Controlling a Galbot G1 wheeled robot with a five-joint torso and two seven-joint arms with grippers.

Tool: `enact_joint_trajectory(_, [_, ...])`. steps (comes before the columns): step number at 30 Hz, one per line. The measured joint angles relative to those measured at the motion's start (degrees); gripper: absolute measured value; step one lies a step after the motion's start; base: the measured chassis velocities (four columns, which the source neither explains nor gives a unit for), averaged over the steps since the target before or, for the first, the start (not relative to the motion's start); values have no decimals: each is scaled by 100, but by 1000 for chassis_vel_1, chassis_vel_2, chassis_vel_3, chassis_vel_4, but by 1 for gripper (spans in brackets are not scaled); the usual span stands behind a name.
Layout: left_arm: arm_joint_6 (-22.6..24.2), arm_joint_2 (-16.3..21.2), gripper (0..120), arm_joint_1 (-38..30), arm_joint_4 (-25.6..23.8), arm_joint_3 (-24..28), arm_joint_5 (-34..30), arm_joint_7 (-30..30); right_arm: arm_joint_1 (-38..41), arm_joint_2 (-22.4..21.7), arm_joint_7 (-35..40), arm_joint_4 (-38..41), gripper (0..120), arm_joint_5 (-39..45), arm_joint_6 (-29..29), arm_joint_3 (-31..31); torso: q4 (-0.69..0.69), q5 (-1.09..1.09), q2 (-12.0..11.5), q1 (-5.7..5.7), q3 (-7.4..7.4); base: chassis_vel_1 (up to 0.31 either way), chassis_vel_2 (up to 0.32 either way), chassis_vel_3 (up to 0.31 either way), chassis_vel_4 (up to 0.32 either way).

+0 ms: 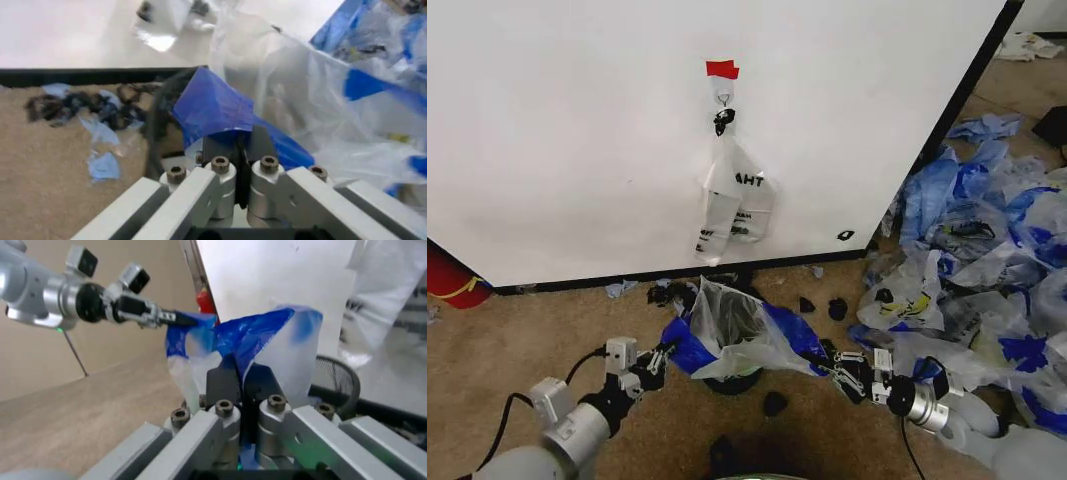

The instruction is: Pick up the garbage bag from the wall and place it over the trash bin.

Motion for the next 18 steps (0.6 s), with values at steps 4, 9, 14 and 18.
enact_joint_trajectory(4, [120, -69, 0, -37, 319, 36, 375, -193, 119, 49, -36, -2, 0, 2, -26, -56, 3, -9, 0, 0, 0, 0, 0, 0, 0])
enact_joint_trajectory(9, [315, -247, 0, -266, 376, -18, 508, -444, 148, 163, -34, -70, 0, -59, -27, -77, 2, 0, 0, 0, 0, 0, 0, 0, 0])
enact_joint_trajectory(14, [524, -844, 0, -797, 372, -171, 118, -518, 278, 395, 14, -183, 0, -71, -25, -90, 0, -4, 0, 0, 0, 0, 0, 0, 0])
enact_joint_trajectory(18, [677, -1262, 0, -699, 367, -338, -43, -682, 371, 538, 36, -237, 0, -32, -48, -102, 2, -6, 0, 0, 0, 0, 0, 0, 0])
